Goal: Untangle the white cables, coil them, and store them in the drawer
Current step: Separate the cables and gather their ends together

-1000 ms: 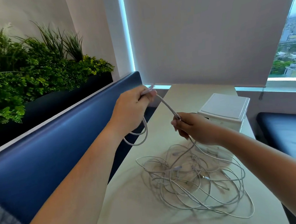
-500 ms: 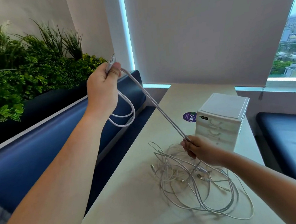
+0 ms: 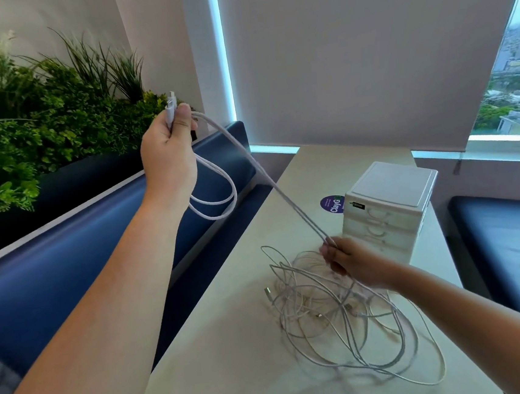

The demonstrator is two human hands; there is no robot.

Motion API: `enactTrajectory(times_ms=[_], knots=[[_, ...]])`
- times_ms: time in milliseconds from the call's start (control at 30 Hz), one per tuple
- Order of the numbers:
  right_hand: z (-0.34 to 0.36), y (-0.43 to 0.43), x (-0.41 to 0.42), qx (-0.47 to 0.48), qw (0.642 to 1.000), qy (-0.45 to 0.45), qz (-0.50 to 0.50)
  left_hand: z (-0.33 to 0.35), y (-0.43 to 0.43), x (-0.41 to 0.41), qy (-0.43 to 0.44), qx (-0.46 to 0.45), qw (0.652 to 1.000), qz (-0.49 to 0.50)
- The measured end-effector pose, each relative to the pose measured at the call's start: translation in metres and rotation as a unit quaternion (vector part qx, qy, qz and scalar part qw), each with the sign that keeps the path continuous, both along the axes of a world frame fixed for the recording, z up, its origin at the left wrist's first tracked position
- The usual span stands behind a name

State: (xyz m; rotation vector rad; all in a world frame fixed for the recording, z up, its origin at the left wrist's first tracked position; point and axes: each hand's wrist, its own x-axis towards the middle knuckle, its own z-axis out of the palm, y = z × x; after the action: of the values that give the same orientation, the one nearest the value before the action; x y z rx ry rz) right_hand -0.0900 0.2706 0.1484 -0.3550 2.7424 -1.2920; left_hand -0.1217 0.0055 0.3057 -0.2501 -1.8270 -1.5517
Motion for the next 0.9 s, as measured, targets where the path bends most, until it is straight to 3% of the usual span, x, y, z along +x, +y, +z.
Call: enactTrajectory(times_ms=[67,167,400,533,633,767,900], knots=[[0.017,-0.002,0.0,-0.106,0.994,-0.007,-0.025,0.001,-0.003,0.0,-0.009,0.01,1.0,-0.02],[0.049,-0.003,-0.001,-0.192,0.98,0.039,-0.036,-0.003,-0.003,0.001,-0.037,0.004,0.998,-0.042],[0.104,0.0,0.0,-0.281,0.95,0.129,-0.045,-0.03,0.005,-0.002,-0.131,0.016,0.989,-0.067],[0.116,-0.006,0.015,-0.346,0.909,0.21,-0.101,-0.035,0.005,-0.002,-0.143,0.012,0.987,-0.072],[0.112,-0.004,0.015,-0.309,0.922,0.221,-0.079,-0.036,0.003,-0.003,-0.143,0.01,0.987,-0.07],[0.081,0.008,0.005,-0.127,0.988,0.082,-0.03,-0.04,0.0,-0.003,-0.156,0.002,0.985,-0.07],[0.033,0.027,-0.002,-0.038,0.998,0.007,-0.039,-0.042,-0.007,-0.003,-0.148,0.044,0.985,-0.071]])
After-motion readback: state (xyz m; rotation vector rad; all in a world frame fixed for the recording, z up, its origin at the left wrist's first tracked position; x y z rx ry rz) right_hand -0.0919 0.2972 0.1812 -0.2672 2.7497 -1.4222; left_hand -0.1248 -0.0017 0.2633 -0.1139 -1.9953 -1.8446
